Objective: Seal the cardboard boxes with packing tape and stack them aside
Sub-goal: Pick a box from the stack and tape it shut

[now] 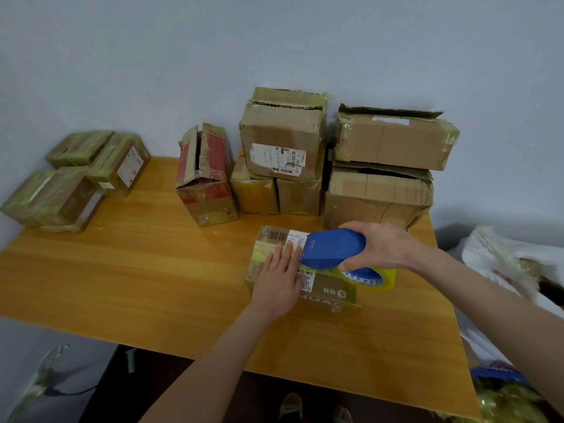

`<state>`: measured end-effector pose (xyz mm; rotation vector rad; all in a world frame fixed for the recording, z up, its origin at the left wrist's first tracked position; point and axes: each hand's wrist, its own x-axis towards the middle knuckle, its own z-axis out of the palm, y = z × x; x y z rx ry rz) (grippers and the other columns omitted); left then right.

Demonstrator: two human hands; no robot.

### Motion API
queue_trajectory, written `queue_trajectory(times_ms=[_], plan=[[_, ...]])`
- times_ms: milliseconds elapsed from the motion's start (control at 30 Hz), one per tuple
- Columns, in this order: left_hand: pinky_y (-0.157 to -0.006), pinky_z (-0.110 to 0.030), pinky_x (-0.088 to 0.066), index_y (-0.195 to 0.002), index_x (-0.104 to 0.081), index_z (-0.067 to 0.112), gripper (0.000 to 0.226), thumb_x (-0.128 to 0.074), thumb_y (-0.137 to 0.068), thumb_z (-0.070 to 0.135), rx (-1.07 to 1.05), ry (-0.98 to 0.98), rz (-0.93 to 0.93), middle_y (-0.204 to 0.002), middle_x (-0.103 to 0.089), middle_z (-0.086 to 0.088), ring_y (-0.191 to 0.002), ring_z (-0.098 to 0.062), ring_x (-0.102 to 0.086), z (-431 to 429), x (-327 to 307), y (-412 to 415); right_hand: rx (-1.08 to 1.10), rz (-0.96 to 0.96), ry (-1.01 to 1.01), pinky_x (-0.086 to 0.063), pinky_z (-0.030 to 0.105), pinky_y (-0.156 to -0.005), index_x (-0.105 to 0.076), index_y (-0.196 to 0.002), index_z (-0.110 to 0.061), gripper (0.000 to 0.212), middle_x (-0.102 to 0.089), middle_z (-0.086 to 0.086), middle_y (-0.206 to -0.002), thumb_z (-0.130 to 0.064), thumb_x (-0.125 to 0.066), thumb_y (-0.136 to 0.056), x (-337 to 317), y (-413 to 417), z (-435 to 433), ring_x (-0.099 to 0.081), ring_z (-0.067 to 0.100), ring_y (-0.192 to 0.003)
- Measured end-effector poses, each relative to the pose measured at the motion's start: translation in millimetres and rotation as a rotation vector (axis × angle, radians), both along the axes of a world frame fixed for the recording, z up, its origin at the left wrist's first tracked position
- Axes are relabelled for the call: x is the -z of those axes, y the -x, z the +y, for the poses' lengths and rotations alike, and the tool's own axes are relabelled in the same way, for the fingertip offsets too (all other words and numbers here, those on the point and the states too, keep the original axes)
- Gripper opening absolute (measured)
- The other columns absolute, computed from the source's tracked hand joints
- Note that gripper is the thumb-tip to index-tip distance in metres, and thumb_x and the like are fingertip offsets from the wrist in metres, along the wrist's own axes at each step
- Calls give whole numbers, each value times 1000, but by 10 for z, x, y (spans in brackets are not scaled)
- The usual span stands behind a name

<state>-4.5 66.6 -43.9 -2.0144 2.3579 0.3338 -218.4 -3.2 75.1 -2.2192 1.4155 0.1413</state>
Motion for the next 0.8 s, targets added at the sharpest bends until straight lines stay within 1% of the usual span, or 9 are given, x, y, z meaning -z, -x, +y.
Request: queue_trajectory(times_ms=[33,133,267,433,500,600,700,767,800], plan=[[-119,-35,7,-148,10,22,70,8,-89,59,14,-6,-15,-157,17,-1,-145,-20,18,-2,28,-26,1,3,-2,-55,35,-81,-39,-137,-34,77,-58,-8,-113,-61,-70,-72,-2,-12,0,-58,18,-97],[-121,-37,4,-152,7,22,68,-1,-95,57,29,-20,-46,-157,18,-1,-144,-19,20,-10,51,-96,10,-1,7,-55,33,-76,-41,-130,-32,70,-59,-7,-107,-55,-72,-72,-26,-49,-7,-59,16,-92],[-120,-35,6,-152,3,19,64,-9,-100,54,39,-31,-54,-156,19,-1,-145,-19,19,-26,31,-114,31,-46,-22,-57,37,-77,-43,-126,-35,68,-60,-8,-107,-54,-74,-68,-28,31,-40,-60,16,-92],[-118,-33,10,-148,14,22,63,-9,-99,55,63,-25,-63,-151,25,2,-144,-17,20,-12,-4,-133,28,-81,-90,-55,37,-78,-44,-120,-34,60,-59,-5,-105,-45,-76,-70,-38,166,-51,-60,16,-90],[-116,-32,12,-144,19,24,62,-5,-97,57,71,-26,-76,-150,26,2,-144,-17,20,-14,-6,-147,56,-84,-114,-54,36,-79,-46,-116,-34,55,-60,-5,-104,-41,-76,-71,-86,281,-87,-60,15,-89],[-114,-31,13,-142,20,25,66,4,-89,60,73,-31,-79,-150,26,2,-144,-17,21,-13,-3,-148,64,-60,-152,-55,34,-75,-45,-115,-32,55,-61,-5,-99,-36,-77,-70,-66,394,-78,-61,13,-84],[-114,-31,13,-142,21,25,74,16,-81,65,100,-42,-86,-151,26,2,-143,-16,22,-20,-13,-195,65,-47,-169,-56,38,-76,-43,-113,-32,60,-62,-4,-97,-41,-78,-66,15,399,-2,-63,12,-82],[-115,-31,12,-142,22,25,83,27,-72,70,100,-58,-88,-151,27,2,-143,-16,21,-39,-17,-287,67,-71,-147,-55,37,-77,-41,-114,-32,65,-60,-7,-99,-44,-83,-65,42,380,34,-61,14,-87],[-115,-31,12,-142,22,26,84,29,-71,71,91,-63,-92,-152,26,2,-144,-17,20,-51,-20,-324,58,-61,-124,-54,36,-76,-40,-115,-33,67,-59,-8,-99,-47,-83,-65,47,363,58,-60,15,-88]])
